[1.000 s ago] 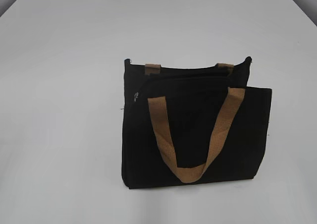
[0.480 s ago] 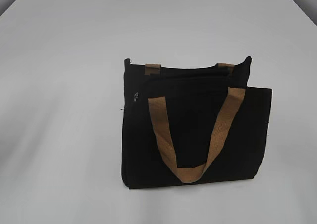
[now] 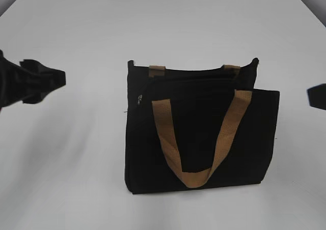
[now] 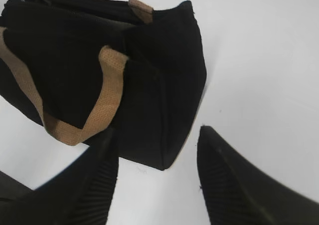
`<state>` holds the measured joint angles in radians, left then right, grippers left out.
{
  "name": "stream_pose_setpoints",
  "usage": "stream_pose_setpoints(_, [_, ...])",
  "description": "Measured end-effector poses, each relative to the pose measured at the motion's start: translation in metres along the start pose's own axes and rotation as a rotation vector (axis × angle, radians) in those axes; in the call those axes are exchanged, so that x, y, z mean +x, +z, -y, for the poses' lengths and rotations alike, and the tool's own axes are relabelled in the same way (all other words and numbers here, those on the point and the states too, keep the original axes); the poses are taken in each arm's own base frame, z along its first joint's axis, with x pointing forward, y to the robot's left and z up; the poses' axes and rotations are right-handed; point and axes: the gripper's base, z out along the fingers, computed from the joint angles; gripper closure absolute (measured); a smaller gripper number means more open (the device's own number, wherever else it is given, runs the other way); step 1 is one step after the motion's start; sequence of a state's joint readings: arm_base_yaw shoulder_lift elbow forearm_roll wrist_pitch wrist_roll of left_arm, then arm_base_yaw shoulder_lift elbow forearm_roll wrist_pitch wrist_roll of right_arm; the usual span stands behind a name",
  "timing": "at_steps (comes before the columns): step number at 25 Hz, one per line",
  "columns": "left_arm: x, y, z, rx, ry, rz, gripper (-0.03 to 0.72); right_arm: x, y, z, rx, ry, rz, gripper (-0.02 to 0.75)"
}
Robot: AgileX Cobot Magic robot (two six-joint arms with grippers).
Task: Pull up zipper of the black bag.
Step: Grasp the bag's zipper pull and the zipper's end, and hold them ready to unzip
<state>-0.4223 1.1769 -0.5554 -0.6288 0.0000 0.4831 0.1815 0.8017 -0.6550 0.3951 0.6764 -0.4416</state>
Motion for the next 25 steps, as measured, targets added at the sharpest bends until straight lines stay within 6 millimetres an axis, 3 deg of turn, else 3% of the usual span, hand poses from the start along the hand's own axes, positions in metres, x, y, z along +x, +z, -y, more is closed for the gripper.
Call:
stream_pose_setpoints(3, [0.012, 0.015, 0.013, 0.022, 0.057, -0.028, 0.326, -0.020, 0.027, 0.005, -0.030, -0.023, -0.076, 0.337])
stream_pose_setpoints(10, [0.037, 0.043, 0.037, 0.050, 0.138, -0.086, 0.326, -0.055, 0.064, 0.013, -0.052, -0.084, -0.128, 0.337])
stream_pose_setpoints(18, [0.050, 0.067, 0.047, 0.039, 0.077, -0.036, 0.326, -0.064, 0.082, 0.018, -0.055, -0.087, -0.152, 0.337])
stream_pose_setpoints(25, [0.048, 0.084, 0.035, -0.015, -0.188, 0.096, 0.326, -0.064, 0.084, 0.018, -0.055, -0.088, -0.156, 0.337])
